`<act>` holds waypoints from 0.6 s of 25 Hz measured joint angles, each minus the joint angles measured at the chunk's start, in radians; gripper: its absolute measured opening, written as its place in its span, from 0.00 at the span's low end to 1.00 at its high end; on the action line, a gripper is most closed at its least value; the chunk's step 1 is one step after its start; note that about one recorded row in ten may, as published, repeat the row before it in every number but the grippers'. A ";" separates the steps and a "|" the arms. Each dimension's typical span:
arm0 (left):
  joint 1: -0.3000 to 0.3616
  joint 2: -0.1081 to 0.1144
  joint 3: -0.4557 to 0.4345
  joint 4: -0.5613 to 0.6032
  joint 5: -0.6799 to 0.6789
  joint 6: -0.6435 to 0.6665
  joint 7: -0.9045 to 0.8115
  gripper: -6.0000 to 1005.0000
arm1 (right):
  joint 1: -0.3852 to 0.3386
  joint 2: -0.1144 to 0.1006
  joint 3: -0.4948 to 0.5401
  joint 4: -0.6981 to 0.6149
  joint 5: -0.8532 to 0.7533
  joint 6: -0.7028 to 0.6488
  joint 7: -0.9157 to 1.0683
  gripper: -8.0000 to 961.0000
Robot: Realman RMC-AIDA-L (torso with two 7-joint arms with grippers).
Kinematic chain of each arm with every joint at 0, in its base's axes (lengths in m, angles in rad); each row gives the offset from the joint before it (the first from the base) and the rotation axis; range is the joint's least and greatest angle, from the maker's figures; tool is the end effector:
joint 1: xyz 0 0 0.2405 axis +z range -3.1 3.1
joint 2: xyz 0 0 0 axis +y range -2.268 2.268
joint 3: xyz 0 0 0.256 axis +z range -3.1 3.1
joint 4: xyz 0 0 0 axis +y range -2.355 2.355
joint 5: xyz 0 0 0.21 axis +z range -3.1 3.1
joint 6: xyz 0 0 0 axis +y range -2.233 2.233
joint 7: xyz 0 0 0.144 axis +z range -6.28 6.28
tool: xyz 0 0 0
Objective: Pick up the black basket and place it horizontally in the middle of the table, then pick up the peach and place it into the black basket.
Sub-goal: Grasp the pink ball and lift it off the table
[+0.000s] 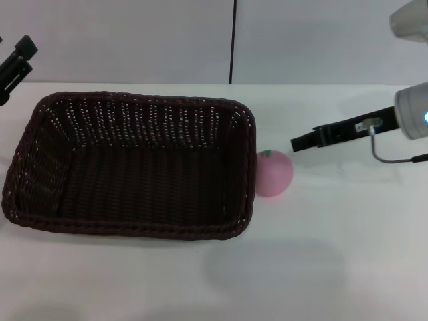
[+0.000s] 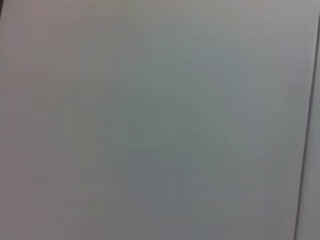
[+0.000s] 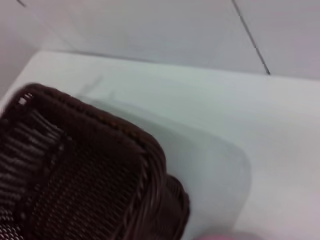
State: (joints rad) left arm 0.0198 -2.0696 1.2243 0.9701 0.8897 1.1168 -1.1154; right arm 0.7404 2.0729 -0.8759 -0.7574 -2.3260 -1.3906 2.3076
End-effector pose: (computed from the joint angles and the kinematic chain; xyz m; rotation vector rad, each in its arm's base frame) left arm -0.3059 0.2834 0.0742 -1.8715 -0.5827 -0.9648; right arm 0.2204 0.3860 -0.0154 -2.5713 1.4322 0.1830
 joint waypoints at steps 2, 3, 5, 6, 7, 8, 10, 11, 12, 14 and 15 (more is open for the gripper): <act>0.000 0.000 0.003 -0.004 0.000 0.001 0.001 0.68 | -0.032 0.000 0.001 -0.060 0.043 -0.033 0.008 0.03; -0.001 0.000 0.003 -0.005 0.000 0.001 0.001 0.68 | -0.060 -0.002 0.001 -0.108 0.090 -0.068 0.014 0.03; -0.003 0.001 0.004 -0.005 0.000 0.002 0.001 0.68 | -0.068 -0.004 0.001 -0.124 0.104 -0.083 0.019 0.02; -0.004 0.001 0.004 -0.005 0.000 0.003 0.001 0.68 | -0.074 -0.006 0.001 -0.136 0.110 -0.093 0.023 0.01; -0.006 0.001 0.004 -0.005 0.000 0.004 0.001 0.68 | -0.076 -0.006 -0.001 -0.141 0.110 -0.097 0.026 0.01; -0.009 0.001 0.005 -0.005 0.000 0.007 0.002 0.68 | -0.073 -0.007 -0.006 -0.135 0.100 -0.096 0.033 0.01; -0.011 0.001 0.006 -0.005 0.000 0.009 0.002 0.68 | -0.065 -0.008 -0.009 -0.121 0.085 -0.093 0.035 0.03; -0.011 0.001 0.007 -0.005 0.000 0.010 0.002 0.68 | -0.058 -0.008 -0.010 -0.109 0.070 -0.090 0.039 0.04; -0.012 0.001 0.007 -0.005 0.000 0.011 0.002 0.68 | -0.049 -0.008 -0.010 -0.095 0.049 -0.083 0.046 0.04; -0.012 0.001 0.008 -0.005 0.000 0.013 0.002 0.68 | -0.041 -0.007 -0.011 -0.084 0.023 -0.066 0.061 0.06; -0.012 0.002 0.008 -0.005 0.000 0.014 0.002 0.68 | -0.040 -0.007 -0.011 -0.083 0.019 -0.059 0.065 0.07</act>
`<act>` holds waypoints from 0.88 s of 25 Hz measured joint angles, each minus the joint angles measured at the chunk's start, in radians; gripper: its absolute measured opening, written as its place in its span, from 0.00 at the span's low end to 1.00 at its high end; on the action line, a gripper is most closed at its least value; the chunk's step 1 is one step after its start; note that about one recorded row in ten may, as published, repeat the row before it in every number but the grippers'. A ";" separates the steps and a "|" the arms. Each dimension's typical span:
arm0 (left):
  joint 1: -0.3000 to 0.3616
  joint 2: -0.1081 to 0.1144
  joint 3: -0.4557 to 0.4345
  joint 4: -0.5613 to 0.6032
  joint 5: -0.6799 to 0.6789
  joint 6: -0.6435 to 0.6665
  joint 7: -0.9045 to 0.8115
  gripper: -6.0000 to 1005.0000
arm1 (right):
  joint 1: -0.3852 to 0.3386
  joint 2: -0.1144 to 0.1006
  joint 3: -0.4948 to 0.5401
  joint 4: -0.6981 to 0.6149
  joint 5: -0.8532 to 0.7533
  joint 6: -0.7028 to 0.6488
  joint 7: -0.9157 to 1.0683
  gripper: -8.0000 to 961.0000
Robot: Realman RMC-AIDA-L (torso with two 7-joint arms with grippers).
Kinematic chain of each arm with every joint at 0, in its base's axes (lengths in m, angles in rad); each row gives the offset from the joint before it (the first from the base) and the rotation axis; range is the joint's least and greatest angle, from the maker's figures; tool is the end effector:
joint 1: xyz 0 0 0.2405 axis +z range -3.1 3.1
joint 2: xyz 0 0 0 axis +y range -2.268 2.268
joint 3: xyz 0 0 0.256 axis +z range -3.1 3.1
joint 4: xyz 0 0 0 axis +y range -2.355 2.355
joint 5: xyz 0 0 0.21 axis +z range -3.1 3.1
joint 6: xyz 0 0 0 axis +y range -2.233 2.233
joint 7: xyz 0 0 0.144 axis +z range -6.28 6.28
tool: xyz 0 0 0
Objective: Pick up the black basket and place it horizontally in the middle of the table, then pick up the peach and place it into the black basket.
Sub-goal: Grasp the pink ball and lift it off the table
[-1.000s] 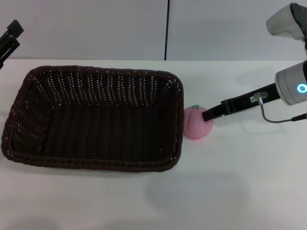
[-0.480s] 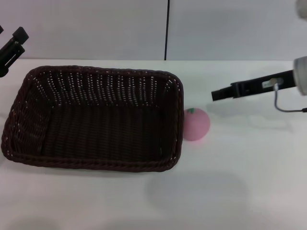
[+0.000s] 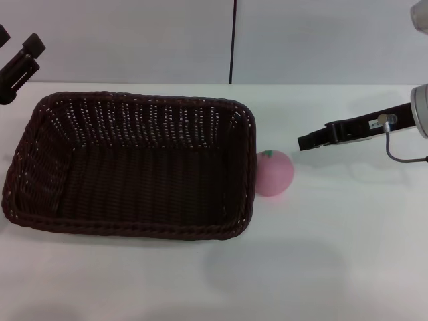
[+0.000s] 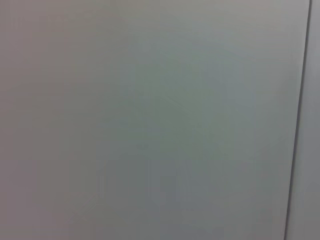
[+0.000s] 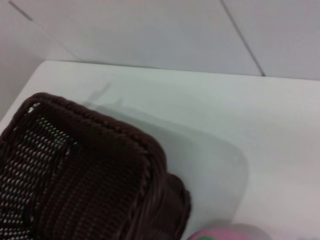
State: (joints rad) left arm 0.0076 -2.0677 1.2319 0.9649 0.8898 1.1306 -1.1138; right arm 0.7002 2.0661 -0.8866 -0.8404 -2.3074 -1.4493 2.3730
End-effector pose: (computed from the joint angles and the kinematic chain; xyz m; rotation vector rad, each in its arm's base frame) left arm -0.3011 0.2858 0.0719 -1.8924 -0.5677 -0.9811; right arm 0.2211 0.3806 -0.0009 -2.5456 1.4830 0.2014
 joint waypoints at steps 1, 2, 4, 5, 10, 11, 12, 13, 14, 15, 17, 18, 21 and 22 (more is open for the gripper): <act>0.001 0.000 0.000 0.000 0.000 0.001 -0.001 0.68 | 0.000 0.001 0.000 0.000 -0.001 0.004 0.002 0.07; 0.002 0.000 0.000 0.000 0.000 0.001 -0.001 0.68 | 0.000 0.001 0.000 0.000 -0.001 0.005 0.002 0.08; 0.005 0.000 0.000 0.001 0.000 0.002 -0.001 0.68 | 0.003 0.002 0.000 0.002 -0.002 0.008 0.003 0.09; 0.005 0.000 0.000 0.001 0.000 0.003 -0.001 0.68 | 0.005 0.002 -0.001 0.006 -0.003 0.012 0.003 0.10; 0.007 0.000 0.000 0.000 0.000 0.004 0.001 0.68 | 0.039 0.002 -0.022 0.085 -0.003 0.064 -0.002 0.26; 0.008 0.000 0.000 0.000 0.000 0.005 0.001 0.68 | 0.047 0.002 -0.034 0.101 -0.003 0.079 -0.003 0.33; 0.008 0.000 0.000 0.000 0.000 0.005 0.002 0.68 | 0.055 0.003 -0.050 0.117 -0.004 0.100 -0.004 0.37; 0.008 0.000 0.000 0.000 0.000 0.005 0.002 0.68 | 0.067 0.005 -0.088 0.143 -0.001 0.145 -0.004 0.41; 0.008 0.000 0.000 0.000 0.000 0.005 0.003 0.68 | 0.067 0.005 -0.088 0.143 -0.001 0.145 -0.004 0.45; 0.008 0.000 0.000 0.000 0.000 0.006 0.003 0.68 | 0.074 0.006 -0.104 0.155 0.001 0.163 -0.003 0.50; 0.007 0.000 0.000 0.000 0.000 0.010 0.003 0.68 | 0.088 0.007 -0.123 0.179 0.004 0.189 -0.003 0.56; 0.007 0.000 0.000 0.000 0.000 0.012 0.003 0.68 | 0.096 0.008 -0.129 0.192 0.003 0.197 -0.003 0.59; 0.009 0.000 -0.003 0.000 0.000 0.014 0.003 0.68 | 0.111 0.007 -0.142 0.215 -0.003 0.210 0.000 0.66; 0.010 0.000 -0.005 0.000 0.000 0.014 0.003 0.68 | 0.111 0.007 -0.143 0.217 -0.003 0.214 0.000 0.68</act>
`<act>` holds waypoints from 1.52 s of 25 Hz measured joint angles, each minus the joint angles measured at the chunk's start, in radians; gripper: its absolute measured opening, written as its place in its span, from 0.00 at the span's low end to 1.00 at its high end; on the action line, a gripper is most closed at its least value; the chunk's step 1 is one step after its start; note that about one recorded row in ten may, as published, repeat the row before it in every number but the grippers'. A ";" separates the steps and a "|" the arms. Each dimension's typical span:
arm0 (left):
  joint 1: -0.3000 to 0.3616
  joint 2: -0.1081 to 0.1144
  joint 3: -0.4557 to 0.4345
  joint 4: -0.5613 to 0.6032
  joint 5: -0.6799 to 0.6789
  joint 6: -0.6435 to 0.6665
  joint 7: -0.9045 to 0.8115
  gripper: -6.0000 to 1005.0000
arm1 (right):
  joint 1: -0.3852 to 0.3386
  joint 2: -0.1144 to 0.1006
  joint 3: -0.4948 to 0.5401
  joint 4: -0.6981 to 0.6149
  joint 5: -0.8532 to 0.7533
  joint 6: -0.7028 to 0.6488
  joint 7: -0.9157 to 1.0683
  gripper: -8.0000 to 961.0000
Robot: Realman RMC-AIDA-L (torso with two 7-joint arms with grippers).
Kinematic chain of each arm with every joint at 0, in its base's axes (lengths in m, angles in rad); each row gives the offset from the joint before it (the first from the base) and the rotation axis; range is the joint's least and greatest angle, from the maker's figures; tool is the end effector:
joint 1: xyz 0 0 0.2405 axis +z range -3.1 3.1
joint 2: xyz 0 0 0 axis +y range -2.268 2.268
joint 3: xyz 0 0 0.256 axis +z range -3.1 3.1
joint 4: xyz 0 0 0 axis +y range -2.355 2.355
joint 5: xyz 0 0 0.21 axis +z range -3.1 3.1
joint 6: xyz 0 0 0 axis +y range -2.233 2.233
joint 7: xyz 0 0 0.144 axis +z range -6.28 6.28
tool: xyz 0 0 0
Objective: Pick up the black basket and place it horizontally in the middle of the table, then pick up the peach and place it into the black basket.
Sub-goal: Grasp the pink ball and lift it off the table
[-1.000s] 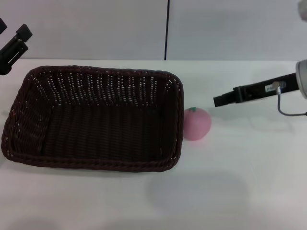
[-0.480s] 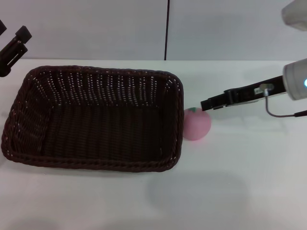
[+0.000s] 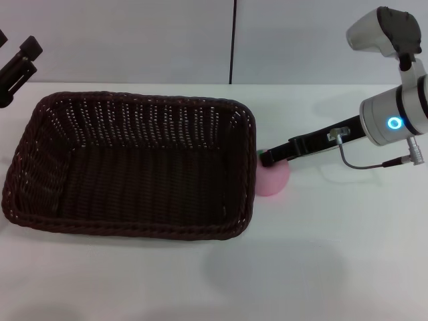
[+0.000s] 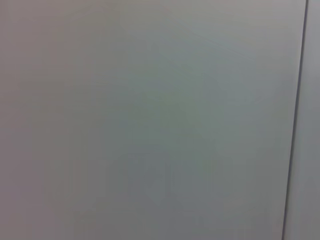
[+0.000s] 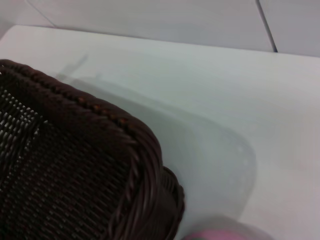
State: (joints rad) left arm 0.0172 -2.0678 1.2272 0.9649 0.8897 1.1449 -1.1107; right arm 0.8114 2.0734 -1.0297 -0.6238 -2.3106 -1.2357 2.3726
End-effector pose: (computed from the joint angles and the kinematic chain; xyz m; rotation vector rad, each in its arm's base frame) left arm -0.3026 0.2820 0.0728 -1.8912 -0.5641 -0.9835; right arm 0.2125 0.3935 -0.0504 -2.5571 1.4397 0.0473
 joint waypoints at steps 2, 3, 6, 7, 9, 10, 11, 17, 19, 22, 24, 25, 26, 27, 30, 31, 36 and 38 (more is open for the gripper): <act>0.001 0.000 -0.001 0.000 0.000 0.000 0.000 0.68 | -0.002 0.000 -0.001 0.001 0.003 0.003 0.000 0.63; 0.002 0.000 -0.002 0.000 0.000 0.000 0.000 0.68 | -0.003 0.001 -0.003 0.001 0.007 0.003 -0.002 0.60; -0.001 0.000 -0.002 -0.001 0.000 0.000 0.000 0.68 | -0.004 0.002 -0.008 0.002 0.010 0.002 -0.004 0.54; -0.001 0.000 -0.002 -0.001 0.000 0.000 0.000 0.68 | -0.004 0.002 -0.008 0.002 0.010 0.002 -0.004 0.52; -0.002 0.000 -0.002 -0.001 0.000 0.000 0.000 0.68 | -0.005 0.002 -0.009 0.002 0.015 0.003 -0.006 0.48; -0.003 0.000 -0.001 -0.001 0.000 0.000 0.000 0.68 | -0.005 0.002 -0.009 0.002 0.018 0.004 -0.008 0.46; -0.003 0.000 -0.001 0.000 0.000 0.000 0.000 0.68 | -0.008 0.002 -0.009 0.002 0.024 0.007 -0.013 0.43; 0.002 0.000 -0.003 0.005 0.000 0.001 -0.004 0.68 | -0.031 0.004 -0.006 -0.033 0.042 0.002 -0.023 0.30; 0.002 0.000 -0.004 0.006 0.000 0.002 -0.006 0.68 | -0.056 0.004 -0.002 -0.079 0.049 -0.011 -0.020 0.24; 0.003 0.000 -0.005 0.008 0.000 0.005 -0.006 0.68 | -0.115 0.003 0.003 -0.204 0.063 -0.044 0.015 0.21; 0.003 0.000 -0.006 0.009 0.000 0.006 -0.007 0.68 | -0.158 0.001 0.002 -0.305 0.069 -0.067 0.046 0.19; 0.003 0.001 -0.006 0.009 0.000 0.006 -0.007 0.68 | -0.179 0.001 0.001 -0.367 0.071 -0.082 0.062 0.18; 0.003 0.001 -0.006 0.009 0.000 0.006 -0.007 0.68 | -0.211 0.002 0.000 -0.483 0.072 -0.123 0.090 0.17; 0.002 0.001 -0.006 0.009 0.000 0.006 -0.007 0.68 | -0.211 0.002 0.000 -0.483 0.072 -0.123 0.090 0.15; -0.002 0.002 -0.006 0.009 0.000 0.007 -0.008 0.68 | -0.229 0.003 -0.006 -0.624 0.074 -0.190 0.123 0.12; -0.004 0.002 -0.006 0.009 0.000 0.009 -0.008 0.68 | -0.229 0.003 -0.009 -0.653 0.074 -0.202 0.129 0.11; -0.005 0.000 -0.006 0.009 0.000 0.032 -0.011 0.68 | -0.197 0.001 -0.047 -0.742 0.081 -0.231 0.157 0.05; -0.001 0.000 -0.006 0.010 0.000 0.044 -0.013 0.68 | -0.176 0.000 -0.049 -0.707 0.063 -0.225 0.162 0.03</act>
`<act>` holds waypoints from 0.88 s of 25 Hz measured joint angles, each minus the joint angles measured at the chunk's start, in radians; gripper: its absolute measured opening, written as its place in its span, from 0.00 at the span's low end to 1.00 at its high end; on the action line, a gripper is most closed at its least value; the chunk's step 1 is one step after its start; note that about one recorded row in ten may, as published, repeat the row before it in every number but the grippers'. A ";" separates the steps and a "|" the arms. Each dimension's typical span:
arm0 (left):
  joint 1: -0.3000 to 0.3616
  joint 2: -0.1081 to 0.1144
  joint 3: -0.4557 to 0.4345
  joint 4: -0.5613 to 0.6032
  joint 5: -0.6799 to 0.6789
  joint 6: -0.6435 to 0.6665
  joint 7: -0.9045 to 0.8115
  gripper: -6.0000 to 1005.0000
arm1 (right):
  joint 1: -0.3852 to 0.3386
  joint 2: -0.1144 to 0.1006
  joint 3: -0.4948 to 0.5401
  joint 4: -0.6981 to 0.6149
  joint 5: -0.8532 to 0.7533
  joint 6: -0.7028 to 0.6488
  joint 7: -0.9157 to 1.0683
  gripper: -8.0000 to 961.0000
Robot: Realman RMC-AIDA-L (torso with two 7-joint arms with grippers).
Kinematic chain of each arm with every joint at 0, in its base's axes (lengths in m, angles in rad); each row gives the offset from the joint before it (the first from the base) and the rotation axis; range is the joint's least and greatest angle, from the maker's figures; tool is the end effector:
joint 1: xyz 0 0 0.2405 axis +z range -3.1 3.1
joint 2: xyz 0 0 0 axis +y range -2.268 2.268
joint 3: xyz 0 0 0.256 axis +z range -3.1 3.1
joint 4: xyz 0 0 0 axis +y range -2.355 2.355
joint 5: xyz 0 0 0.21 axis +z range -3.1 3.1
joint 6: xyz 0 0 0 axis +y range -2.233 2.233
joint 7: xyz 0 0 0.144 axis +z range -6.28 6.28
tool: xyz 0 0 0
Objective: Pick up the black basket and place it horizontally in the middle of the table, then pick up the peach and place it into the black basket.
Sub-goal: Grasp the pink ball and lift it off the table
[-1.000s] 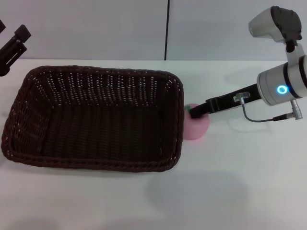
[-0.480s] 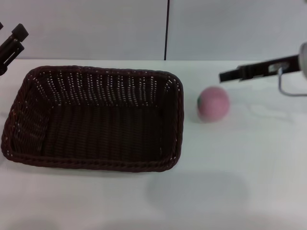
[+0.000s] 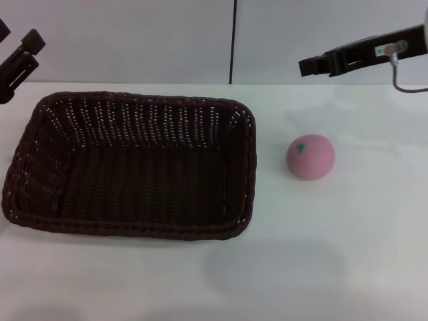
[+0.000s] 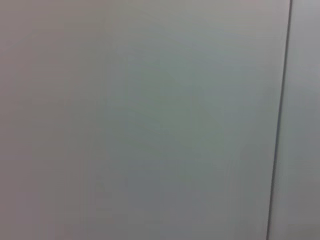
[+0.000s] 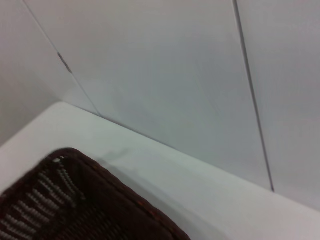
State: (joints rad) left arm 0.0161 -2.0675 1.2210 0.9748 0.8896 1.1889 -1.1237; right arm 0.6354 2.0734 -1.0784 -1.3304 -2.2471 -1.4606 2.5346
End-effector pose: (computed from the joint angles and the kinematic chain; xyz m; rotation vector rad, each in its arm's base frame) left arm -0.2954 0.2802 0.0754 -1.9088 -0.5360 -1.0283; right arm 0.1431 0.3879 0.0452 -2.5509 1.0752 0.2514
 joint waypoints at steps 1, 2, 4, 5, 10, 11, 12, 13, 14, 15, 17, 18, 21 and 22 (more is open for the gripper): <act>0.007 0.000 0.000 0.000 -0.002 0.009 0.000 0.68 | 0.009 0.000 0.002 0.030 -0.017 0.004 0.001 0.02; 0.007 0.000 0.000 0.000 -0.002 0.009 0.000 0.68 | 0.017 -0.001 0.007 0.060 -0.035 0.010 0.001 0.01; 0.023 0.000 0.000 0.001 -0.015 0.019 0.000 0.68 | 0.024 -0.002 0.019 0.110 -0.068 0.018 0.001 0.01; 0.025 0.000 0.000 0.001 -0.016 0.020 0.000 0.68 | 0.023 -0.002 0.024 0.122 -0.075 0.019 0.001 0.01; 0.035 0.001 0.001 -0.001 -0.026 0.022 0.000 0.68 | 0.011 -0.006 0.039 0.099 -0.158 -0.034 0.049 0.07; 0.033 0.001 0.002 -0.003 -0.026 0.022 0.001 0.68 | 0.014 -0.006 0.038 0.090 -0.190 -0.051 0.065 0.08; 0.030 0.001 0.003 -0.004 -0.026 0.022 0.002 0.68 | 0.017 -0.006 0.036 0.083 -0.222 -0.067 0.078 0.10; 0.028 0.001 0.005 -0.006 -0.026 0.022 0.003 0.68 | 0.021 -0.005 0.033 0.081 -0.251 -0.080 0.087 0.12; 0.025 0.000 0.006 -0.008 -0.026 0.022 0.004 0.68 | 0.024 -0.004 0.031 0.082 -0.269 -0.088 0.092 0.20; 0.022 0.000 0.007 -0.009 -0.026 0.022 0.005 0.68 | 0.026 -0.002 0.029 0.089 -0.280 -0.092 0.093 0.27; 0.019 0.000 0.009 -0.010 -0.026 0.022 0.006 0.68 | 0.030 -0.001 0.029 0.111 -0.286 -0.089 0.093 0.38; 0.018 0.000 0.009 -0.011 -0.026 0.022 0.006 0.68 | 0.031 -0.001 0.031 0.129 -0.286 -0.078 0.093 0.43; 0.018 0.000 0.009 -0.011 -0.026 0.022 0.006 0.68 | 0.031 -0.002 0.035 0.184 -0.285 -0.039 0.086 0.57; 0.017 0.000 0.010 -0.011 -0.026 0.022 0.006 0.68 | 0.031 -0.002 0.034 0.206 -0.285 -0.019 0.084 0.58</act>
State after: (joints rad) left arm 0.0328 -2.0678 1.2309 0.9638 0.8635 1.2104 -1.1174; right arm 0.6668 2.0714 -1.0446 -1.1248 -2.5322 -1.4794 2.6181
